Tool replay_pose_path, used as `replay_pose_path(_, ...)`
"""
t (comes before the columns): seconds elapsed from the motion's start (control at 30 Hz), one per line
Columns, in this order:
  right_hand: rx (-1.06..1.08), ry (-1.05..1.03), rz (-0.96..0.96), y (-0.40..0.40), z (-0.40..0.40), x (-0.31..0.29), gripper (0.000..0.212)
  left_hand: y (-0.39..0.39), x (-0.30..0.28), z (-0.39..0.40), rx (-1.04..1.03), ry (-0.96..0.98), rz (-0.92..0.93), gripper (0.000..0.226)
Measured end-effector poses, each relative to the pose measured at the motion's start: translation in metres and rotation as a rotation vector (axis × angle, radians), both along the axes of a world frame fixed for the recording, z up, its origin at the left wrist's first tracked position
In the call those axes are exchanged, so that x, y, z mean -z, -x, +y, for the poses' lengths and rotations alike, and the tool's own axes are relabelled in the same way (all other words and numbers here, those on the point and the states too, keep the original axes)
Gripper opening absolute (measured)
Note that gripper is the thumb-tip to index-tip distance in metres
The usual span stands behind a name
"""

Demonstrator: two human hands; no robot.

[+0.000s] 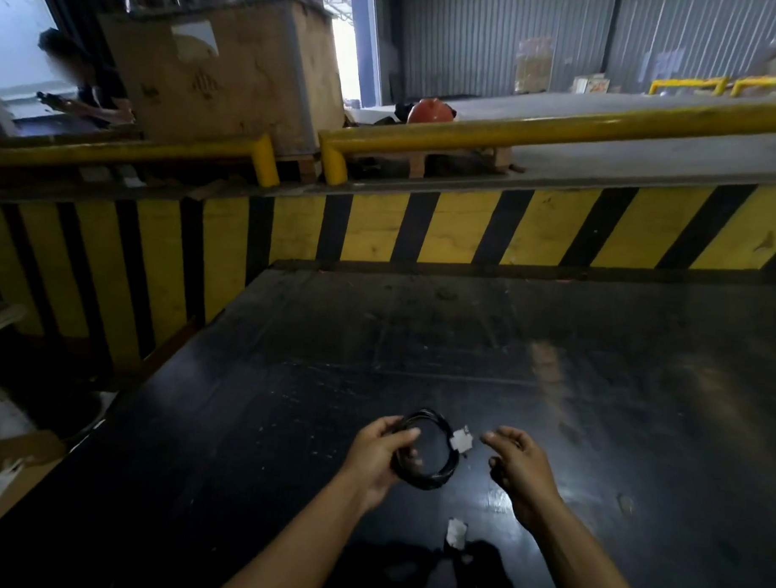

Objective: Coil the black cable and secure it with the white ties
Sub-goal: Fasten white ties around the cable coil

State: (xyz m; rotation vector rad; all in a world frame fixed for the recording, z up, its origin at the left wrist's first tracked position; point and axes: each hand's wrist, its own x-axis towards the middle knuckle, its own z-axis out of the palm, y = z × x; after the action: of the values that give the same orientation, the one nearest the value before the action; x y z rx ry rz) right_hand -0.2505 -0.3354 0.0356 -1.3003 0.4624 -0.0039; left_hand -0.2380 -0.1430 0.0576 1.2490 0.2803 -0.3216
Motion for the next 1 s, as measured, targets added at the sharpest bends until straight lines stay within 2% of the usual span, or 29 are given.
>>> replay_pose_path(0.13,-0.167,0.242,0.206,0.022,0.001,0.059,0.018,0.011,0.021,0.021,-0.097,-0.171,0.072,0.016)
replay_pose_path(0.2,-0.265,0.474,0.279,0.032,0.004,0.087,0.027,0.017,0.031,0.030,-0.137,-0.189,0.101,0.017)
replay_pose_path(0.27,-0.317,0.651,0.271,0.038,0.006,0.101,0.037,0.023,0.038,0.037,-0.166,-0.179,0.123,0.023)
replay_pose_path(0.37,-0.354,0.763,0.198,0.038,0.014,0.103,0.044,0.031,0.044,0.043,-0.202,-0.139,0.131,0.033)
replay_pose_path(0.5,-0.407,0.930,0.193,0.034,0.019,0.105,0.029,0.037,0.045,0.047,-0.160,-0.144,0.084,0.047)
replay_pose_path(0.63,-0.354,0.859,0.211,0.037,0.021,0.109,0.019,0.037,0.038,0.042,-0.133,-0.108,0.015,0.047)
replay_pose_path(0.77,-0.247,0.582,0.223,0.033,0.010,0.095,0.015,0.031,0.026,0.031,-0.077,-0.128,-0.030,0.041)
replay_pose_path(0.87,-0.149,0.313,0.063,0.022,-0.002,0.056,0.017,0.021,0.011,0.017,0.004,-0.230,-0.076,0.026)
replay_pose_path(0.93,-0.109,0.194,-0.047,0.013,-0.009,0.016,0.006,0.012,-0.004,0.004,0.084,-0.308,-0.132,0.017)
replay_pose_path(1.0,-0.079,0.170,-0.154,0.006,-0.015,-0.023,0.016,0.004,-0.023,-0.010,0.174,-0.335,-0.193,0.015)
